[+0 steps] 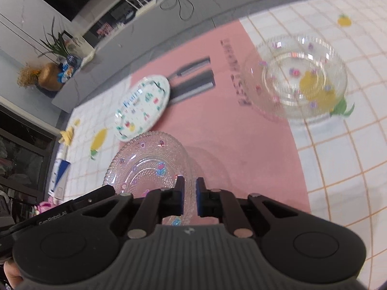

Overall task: Organize plates and bowls
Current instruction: 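Carry the glass plate with both grippers toward the bowl stack, then lower the glass plate beside the bowl stack and open both grippers, then move both grippers to the second glass plate rim and close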

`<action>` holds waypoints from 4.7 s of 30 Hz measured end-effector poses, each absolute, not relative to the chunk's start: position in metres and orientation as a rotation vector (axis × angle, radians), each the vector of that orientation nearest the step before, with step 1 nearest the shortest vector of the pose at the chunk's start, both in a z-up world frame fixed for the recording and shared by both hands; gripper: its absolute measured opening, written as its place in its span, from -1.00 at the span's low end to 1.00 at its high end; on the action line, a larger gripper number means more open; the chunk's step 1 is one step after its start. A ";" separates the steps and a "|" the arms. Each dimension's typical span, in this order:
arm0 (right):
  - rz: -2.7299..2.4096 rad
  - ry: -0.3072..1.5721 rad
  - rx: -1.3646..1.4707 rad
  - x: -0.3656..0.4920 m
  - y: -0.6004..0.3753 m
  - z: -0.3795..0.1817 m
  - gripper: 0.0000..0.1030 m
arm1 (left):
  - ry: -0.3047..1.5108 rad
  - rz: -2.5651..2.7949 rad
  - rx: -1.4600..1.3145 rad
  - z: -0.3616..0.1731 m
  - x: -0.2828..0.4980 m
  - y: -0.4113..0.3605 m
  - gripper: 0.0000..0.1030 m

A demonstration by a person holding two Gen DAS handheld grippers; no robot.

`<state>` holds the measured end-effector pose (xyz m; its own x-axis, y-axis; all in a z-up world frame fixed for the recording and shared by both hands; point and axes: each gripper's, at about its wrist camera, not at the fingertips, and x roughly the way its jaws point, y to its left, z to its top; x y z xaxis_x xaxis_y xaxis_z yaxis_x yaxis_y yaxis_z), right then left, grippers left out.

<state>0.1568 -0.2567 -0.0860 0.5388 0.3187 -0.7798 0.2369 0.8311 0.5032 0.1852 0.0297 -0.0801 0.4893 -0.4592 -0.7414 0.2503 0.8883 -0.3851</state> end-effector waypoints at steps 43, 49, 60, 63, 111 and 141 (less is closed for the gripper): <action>-0.172 1.050 0.733 -0.028 -0.416 -0.096 -0.85 | 1.126 -0.424 -0.061 -0.092 0.018 -0.147 -0.67; -0.162 1.103 0.685 -0.020 -0.409 -0.108 -0.84 | 1.128 -0.371 -0.012 -0.103 0.018 -0.152 -0.67; -0.146 1.132 0.647 -0.006 -0.397 -0.124 -0.79 | 1.103 -0.311 0.079 -0.115 0.023 -0.159 -0.67; -0.151 1.118 0.634 -0.005 -0.397 -0.123 -0.79 | 1.100 -0.304 0.091 -0.119 0.024 -0.162 -0.67; -0.252 0.737 0.494 0.059 -0.402 -0.064 -0.11 | 0.852 -0.261 -0.078 -0.051 0.097 -0.172 -0.30; -0.261 0.860 0.652 0.191 -0.470 -0.139 -0.14 | 0.971 -0.079 -0.283 -0.141 0.224 -0.194 0.19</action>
<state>0.1908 -0.4703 -0.1393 0.6357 0.0423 -0.7708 0.4630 0.7780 0.4246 0.2239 -0.1940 -0.1410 0.5645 -0.1920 -0.8028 -0.0605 0.9604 -0.2722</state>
